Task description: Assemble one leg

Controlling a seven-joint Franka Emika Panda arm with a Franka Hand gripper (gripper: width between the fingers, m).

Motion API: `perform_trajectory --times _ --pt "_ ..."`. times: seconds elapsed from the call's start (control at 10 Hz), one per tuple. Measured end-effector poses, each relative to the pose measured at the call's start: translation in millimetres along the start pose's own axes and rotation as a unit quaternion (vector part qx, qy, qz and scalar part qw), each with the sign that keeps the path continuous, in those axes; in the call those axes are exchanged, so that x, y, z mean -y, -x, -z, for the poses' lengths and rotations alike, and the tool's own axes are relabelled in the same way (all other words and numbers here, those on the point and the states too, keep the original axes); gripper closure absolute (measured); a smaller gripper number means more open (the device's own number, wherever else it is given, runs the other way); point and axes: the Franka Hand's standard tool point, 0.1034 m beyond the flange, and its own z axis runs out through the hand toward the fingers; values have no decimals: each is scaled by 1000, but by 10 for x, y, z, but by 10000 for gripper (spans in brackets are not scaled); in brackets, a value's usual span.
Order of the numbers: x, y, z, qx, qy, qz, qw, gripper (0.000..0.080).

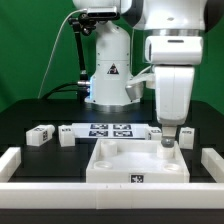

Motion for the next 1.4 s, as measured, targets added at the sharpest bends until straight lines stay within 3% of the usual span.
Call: perform_trajectory --times 0.3,0.8,0.9,1.1,1.4 --pt "306 213 -147 0 -12 -8 1000 150" --pt "315 219 -156 0 -11 -10 1000 150" --pt "456 238 -177 -8 2 -11 1000 150" --pt "828 350 -228 -7 -10 -12 1000 150" --pt "1156 441 -361 -8 -24 -15 1000 150"
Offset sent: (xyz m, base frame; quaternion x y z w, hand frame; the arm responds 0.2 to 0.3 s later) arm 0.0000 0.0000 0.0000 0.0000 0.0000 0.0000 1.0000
